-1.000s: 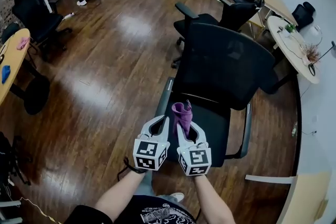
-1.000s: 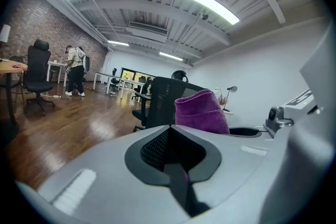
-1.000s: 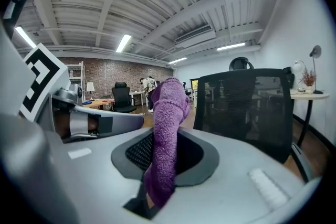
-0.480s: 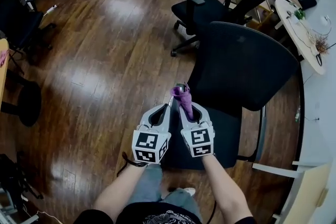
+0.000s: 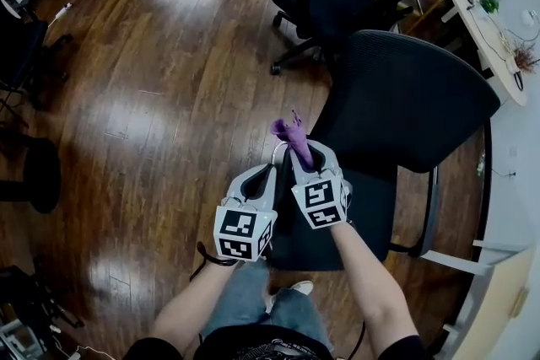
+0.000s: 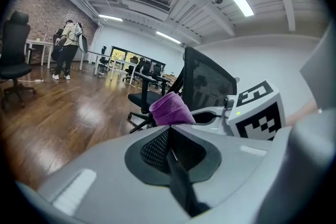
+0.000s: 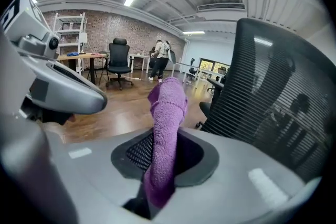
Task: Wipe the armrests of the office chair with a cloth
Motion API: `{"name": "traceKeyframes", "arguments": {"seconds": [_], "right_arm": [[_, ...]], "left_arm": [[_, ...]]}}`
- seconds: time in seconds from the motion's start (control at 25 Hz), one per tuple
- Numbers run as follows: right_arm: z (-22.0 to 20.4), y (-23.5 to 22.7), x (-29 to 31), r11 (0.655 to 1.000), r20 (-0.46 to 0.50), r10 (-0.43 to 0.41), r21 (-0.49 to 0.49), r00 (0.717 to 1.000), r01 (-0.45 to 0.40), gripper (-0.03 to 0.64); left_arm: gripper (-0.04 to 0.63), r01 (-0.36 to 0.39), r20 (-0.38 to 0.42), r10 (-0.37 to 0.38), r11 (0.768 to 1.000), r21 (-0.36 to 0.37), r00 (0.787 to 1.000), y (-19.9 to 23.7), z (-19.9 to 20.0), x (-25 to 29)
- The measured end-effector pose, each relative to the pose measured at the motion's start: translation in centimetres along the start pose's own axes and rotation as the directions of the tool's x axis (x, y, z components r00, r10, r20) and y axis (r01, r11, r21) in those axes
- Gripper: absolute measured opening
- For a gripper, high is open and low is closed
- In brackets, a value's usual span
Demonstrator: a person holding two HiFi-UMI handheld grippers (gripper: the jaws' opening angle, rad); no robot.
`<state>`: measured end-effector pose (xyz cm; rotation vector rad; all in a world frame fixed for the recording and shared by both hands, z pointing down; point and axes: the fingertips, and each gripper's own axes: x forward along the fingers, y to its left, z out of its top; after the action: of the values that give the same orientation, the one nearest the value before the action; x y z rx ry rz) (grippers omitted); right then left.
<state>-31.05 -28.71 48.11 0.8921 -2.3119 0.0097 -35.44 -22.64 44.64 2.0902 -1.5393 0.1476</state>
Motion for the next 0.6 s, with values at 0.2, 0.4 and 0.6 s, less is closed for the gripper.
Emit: {"name": "traceKeyframes", "arguments": {"seconds": [0.2, 0.4, 0.6], "right_arm": [[-1.2, -0.2, 2.1, 1.000, -0.043, 0.007, -0.010, 0.999, -0.007, 0.074], [-2.1, 0.2, 2.5, 1.000, -0.040, 0.019, 0.020, 0.999, -0.018, 0.074], [-2.3, 0.8, 1.6, 0.999, -0.018, 0.022, 0.039, 1.000, -0.021, 0.074]], "left_arm": [[0.003, -0.013, -0.018, 0.013, 1.000, -0.004, 1.000, 1.5, -0.6, 0.6], [0.003, -0.017, -0.037, 0.017, 1.000, -0.007, 0.999, 1.9, -1.8, 0.9], [0.003, -0.020, -0.052, 0.019, 1.000, -0.014, 0.998, 1.6, -3.0, 0.8]]}}
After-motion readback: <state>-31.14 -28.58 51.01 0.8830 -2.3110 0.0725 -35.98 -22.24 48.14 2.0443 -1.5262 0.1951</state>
